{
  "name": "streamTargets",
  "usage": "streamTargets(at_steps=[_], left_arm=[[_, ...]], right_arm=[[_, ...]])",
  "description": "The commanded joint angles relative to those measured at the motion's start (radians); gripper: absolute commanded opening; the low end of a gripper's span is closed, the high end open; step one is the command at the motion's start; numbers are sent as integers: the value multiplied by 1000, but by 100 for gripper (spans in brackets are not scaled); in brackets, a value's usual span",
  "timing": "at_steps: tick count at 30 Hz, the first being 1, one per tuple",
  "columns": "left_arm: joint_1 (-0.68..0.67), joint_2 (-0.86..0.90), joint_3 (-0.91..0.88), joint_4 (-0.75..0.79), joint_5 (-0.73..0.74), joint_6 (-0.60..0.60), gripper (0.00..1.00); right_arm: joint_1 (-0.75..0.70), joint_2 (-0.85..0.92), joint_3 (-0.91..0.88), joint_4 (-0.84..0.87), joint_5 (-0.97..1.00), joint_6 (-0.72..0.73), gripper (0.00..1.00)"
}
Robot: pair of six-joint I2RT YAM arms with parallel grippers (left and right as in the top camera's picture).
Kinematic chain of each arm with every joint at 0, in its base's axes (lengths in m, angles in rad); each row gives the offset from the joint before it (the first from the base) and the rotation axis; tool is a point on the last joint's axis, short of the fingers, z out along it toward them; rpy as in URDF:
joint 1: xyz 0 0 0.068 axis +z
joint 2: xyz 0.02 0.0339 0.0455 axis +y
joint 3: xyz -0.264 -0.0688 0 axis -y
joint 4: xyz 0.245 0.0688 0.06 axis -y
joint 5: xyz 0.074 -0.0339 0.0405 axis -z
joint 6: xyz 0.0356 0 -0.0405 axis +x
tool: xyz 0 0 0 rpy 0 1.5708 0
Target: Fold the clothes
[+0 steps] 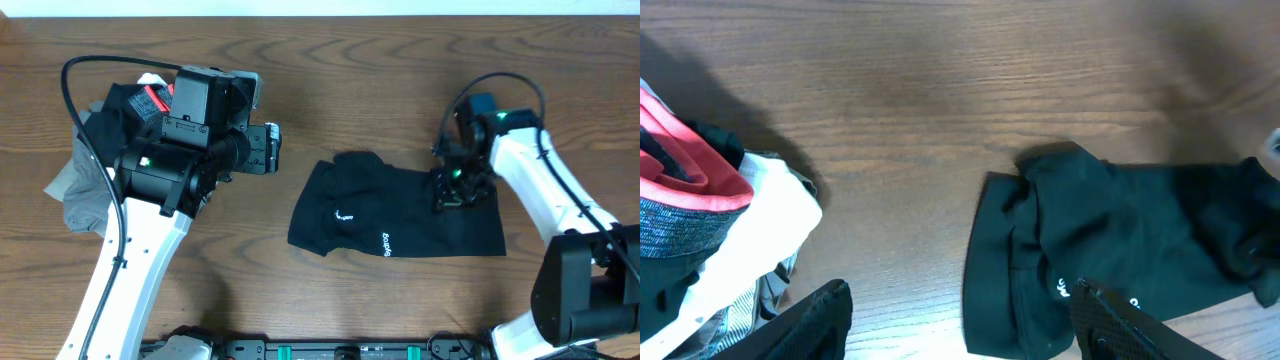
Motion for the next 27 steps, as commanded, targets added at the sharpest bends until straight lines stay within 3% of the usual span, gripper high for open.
streamTargets(at_steps=[1, 7, 12, 16, 18, 27], left_arm=[[4, -5, 22, 3, -22, 13, 72], [4, 0, 21, -10, -31, 13, 72], [3, 49, 13, -84, -4, -5, 73], [1, 130, -26, -97, 146, -10, 73], [0, 185, -39, -97, 207, -10, 79], [-32, 519, -56, -15, 460, -6, 85]], right_arm=[[54, -5, -12, 19, -144, -83, 27], [50, -23, 8, 64, -137, -93, 40], [-71, -32, 28, 126, -120, 6, 43], [-194, -32, 28, 139, -85, 46, 49], [-253, -32, 28, 136, -79, 45, 49], [-463, -32, 28, 111, -83, 34, 50]])
